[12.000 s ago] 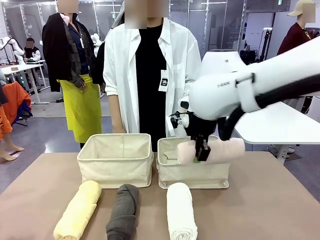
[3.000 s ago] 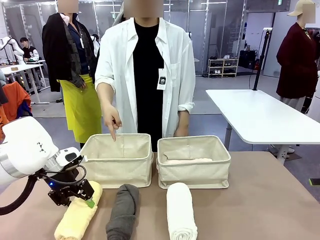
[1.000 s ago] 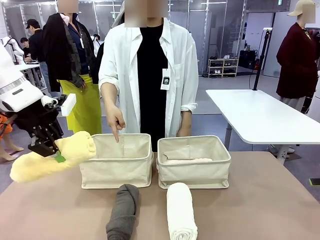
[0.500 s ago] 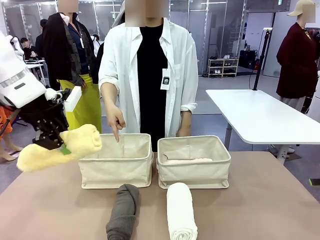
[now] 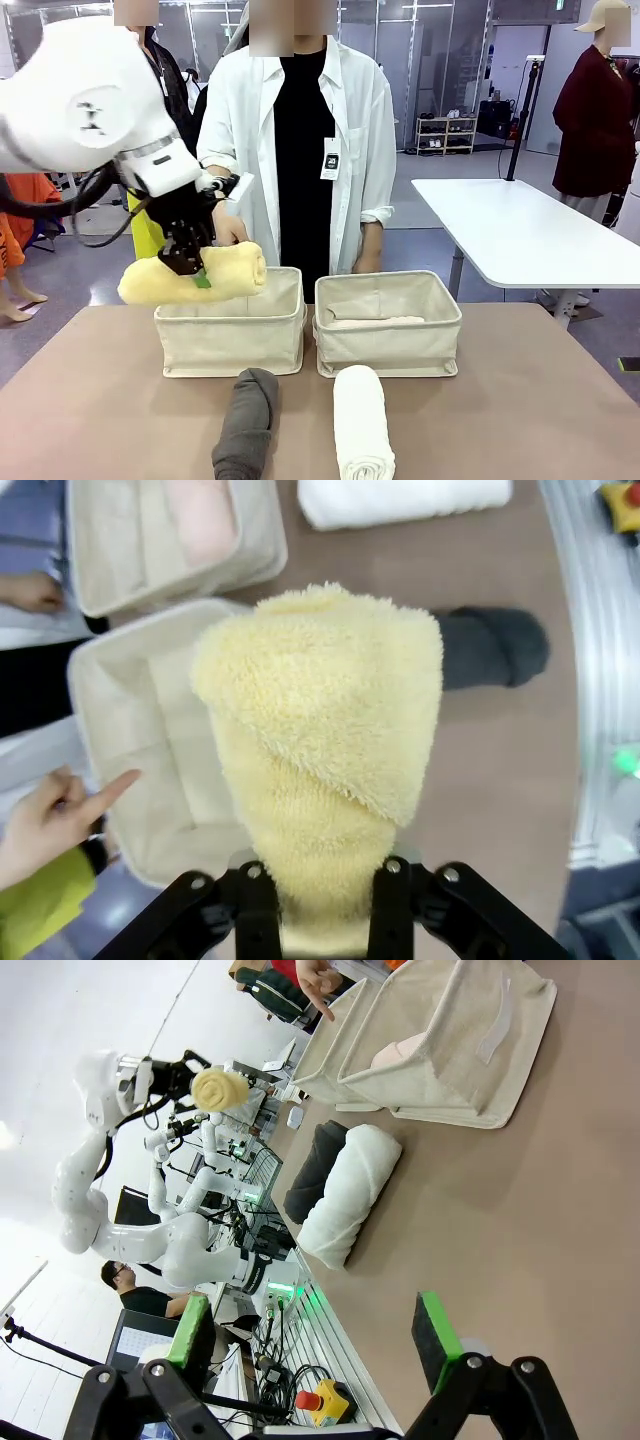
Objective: Divide the towels into two baskets.
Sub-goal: Pick up one hotel-folded towel from the bottom of the table and place it in the Fabric basket indicated by the person.
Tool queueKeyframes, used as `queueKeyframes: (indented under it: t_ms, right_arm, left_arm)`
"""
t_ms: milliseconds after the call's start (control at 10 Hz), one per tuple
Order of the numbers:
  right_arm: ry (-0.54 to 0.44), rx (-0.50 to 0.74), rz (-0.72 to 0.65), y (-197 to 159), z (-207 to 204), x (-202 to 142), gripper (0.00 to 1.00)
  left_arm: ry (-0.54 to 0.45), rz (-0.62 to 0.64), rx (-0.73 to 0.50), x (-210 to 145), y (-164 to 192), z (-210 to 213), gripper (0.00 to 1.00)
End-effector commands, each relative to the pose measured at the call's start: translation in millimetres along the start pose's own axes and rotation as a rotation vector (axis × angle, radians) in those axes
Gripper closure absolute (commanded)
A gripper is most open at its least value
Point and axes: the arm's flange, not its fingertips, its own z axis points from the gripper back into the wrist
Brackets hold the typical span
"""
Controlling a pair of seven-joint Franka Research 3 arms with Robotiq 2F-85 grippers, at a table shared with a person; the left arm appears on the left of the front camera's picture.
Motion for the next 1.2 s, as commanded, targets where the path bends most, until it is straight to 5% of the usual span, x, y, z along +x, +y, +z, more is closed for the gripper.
queueKeyframes:
  t_ms: [0,500,1100]
  right_arm:
    - [-0.001,0.003,0.018,2,0,0,0.00]
    - [-0.001,0.003,0.018,2,0,0,0.00]
    - [-0.001,0.003,0.018,2,0,0,0.00]
  left_arm:
    - [0.092,-0.029,-0.004,-2,42,-8,0.66]
    - [0.098,-0.024,0.008,-8,133,-81,0.66]
    - [0.170,0.040,-0.060,-26,175,-143,0.66]
